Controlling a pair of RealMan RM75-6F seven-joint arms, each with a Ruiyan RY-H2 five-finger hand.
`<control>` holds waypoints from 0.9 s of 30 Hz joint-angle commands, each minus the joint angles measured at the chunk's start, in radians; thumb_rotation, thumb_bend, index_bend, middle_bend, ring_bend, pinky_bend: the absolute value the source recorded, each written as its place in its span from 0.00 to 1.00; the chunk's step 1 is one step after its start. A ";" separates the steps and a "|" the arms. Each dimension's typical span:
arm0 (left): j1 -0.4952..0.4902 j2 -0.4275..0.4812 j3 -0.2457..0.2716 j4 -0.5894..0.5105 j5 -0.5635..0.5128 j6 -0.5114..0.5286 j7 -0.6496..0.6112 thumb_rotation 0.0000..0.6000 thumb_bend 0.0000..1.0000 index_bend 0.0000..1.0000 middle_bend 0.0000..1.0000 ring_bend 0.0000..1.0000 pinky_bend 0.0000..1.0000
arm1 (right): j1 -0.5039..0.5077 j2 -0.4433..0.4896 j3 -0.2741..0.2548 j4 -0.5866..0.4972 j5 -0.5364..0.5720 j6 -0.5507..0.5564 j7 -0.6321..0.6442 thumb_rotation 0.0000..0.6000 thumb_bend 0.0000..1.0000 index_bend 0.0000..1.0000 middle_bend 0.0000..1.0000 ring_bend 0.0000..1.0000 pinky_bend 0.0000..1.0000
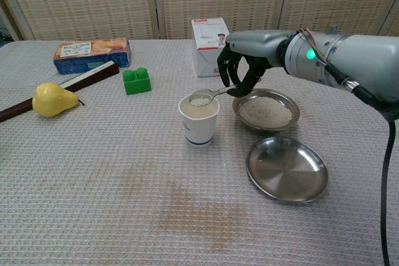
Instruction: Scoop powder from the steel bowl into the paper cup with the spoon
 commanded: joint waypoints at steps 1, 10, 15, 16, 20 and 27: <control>-0.001 0.001 0.000 -0.001 0.001 -0.001 -0.001 1.00 0.42 0.00 0.00 0.00 0.08 | 0.010 -0.013 -0.019 -0.009 -0.035 0.039 -0.049 1.00 0.35 0.95 0.60 0.25 0.03; 0.000 0.008 0.009 -0.007 0.021 0.007 -0.013 1.00 0.42 0.00 0.00 0.00 0.08 | -0.002 -0.040 -0.091 -0.011 -0.179 0.138 -0.184 1.00 0.35 0.95 0.60 0.25 0.03; 0.000 0.008 0.009 -0.007 0.020 0.006 -0.014 1.00 0.42 0.00 0.00 0.00 0.08 | 0.004 -0.052 -0.114 0.008 -0.231 0.164 -0.281 1.00 0.35 0.95 0.60 0.25 0.03; 0.000 0.008 0.008 -0.006 0.020 0.006 -0.014 1.00 0.42 0.00 0.00 0.00 0.08 | 0.006 -0.053 -0.119 0.011 -0.242 0.168 -0.302 1.00 0.35 0.96 0.60 0.25 0.03; -0.001 0.007 0.009 -0.004 0.020 0.003 -0.017 1.00 0.42 0.00 0.00 0.00 0.08 | 0.016 -0.055 -0.149 0.036 -0.319 0.195 -0.401 1.00 0.35 0.96 0.61 0.25 0.03; -0.002 0.008 0.009 -0.003 0.022 0.004 -0.019 1.00 0.42 0.00 0.00 0.00 0.08 | 0.013 -0.078 -0.220 0.161 -0.579 0.275 -0.514 1.00 0.35 0.96 0.61 0.26 0.04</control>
